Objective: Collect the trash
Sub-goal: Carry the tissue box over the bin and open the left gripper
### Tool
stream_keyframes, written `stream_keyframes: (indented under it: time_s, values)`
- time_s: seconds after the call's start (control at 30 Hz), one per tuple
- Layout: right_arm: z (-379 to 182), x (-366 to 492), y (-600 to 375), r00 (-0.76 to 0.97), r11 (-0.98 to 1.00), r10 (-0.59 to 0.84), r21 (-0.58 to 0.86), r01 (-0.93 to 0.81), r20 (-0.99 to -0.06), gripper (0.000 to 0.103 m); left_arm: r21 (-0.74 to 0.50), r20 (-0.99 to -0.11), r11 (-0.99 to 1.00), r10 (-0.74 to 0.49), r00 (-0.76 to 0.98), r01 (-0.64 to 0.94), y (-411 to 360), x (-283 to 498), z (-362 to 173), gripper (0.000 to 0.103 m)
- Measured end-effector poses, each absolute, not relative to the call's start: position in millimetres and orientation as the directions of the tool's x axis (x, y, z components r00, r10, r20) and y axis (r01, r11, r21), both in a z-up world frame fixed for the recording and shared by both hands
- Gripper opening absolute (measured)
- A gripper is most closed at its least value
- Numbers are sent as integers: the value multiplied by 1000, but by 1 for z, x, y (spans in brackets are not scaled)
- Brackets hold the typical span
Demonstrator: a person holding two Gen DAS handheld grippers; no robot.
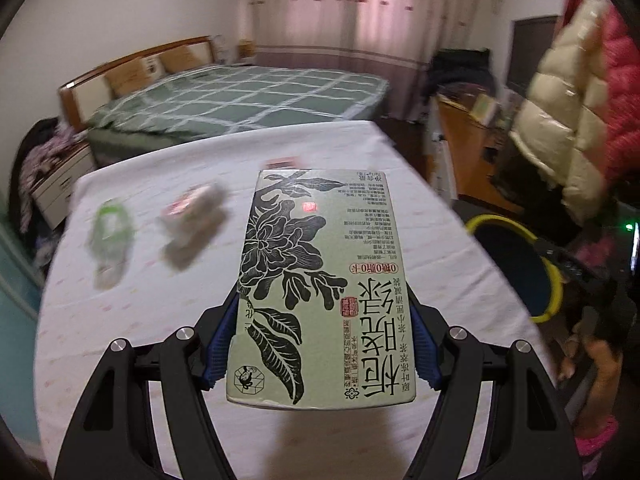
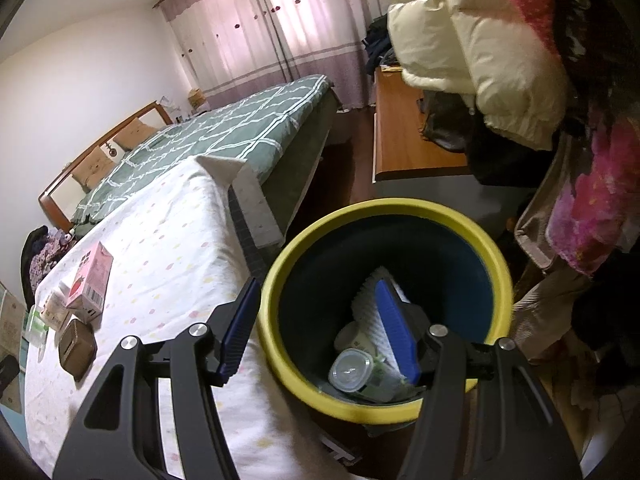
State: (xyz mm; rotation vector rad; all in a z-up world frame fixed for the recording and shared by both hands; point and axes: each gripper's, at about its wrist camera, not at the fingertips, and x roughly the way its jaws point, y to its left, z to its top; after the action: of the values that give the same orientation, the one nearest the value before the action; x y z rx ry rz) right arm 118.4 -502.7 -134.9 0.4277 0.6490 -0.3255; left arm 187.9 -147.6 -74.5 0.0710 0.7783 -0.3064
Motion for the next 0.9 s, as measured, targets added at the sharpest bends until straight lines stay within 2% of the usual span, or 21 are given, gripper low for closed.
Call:
stream_keyframes:
  time_s: [0.37, 0.7, 0.9]
  values:
    - [-141, 81, -555, 732, 829, -220, 272, 488, -645, 58, -82, -735, 852, -403, 546, 518, -289, 207, -80, 71]
    - [-149, 66, -582, 712, 804, -249, 269, 530, -657, 61, -78, -806, 789, -410, 428, 609, -386, 225, -123, 72]
    - [-150, 60, -593, 704, 787, -265, 274, 553, -660, 61, -49, -805, 762, -413, 426, 646, -418, 225, -132, 72]
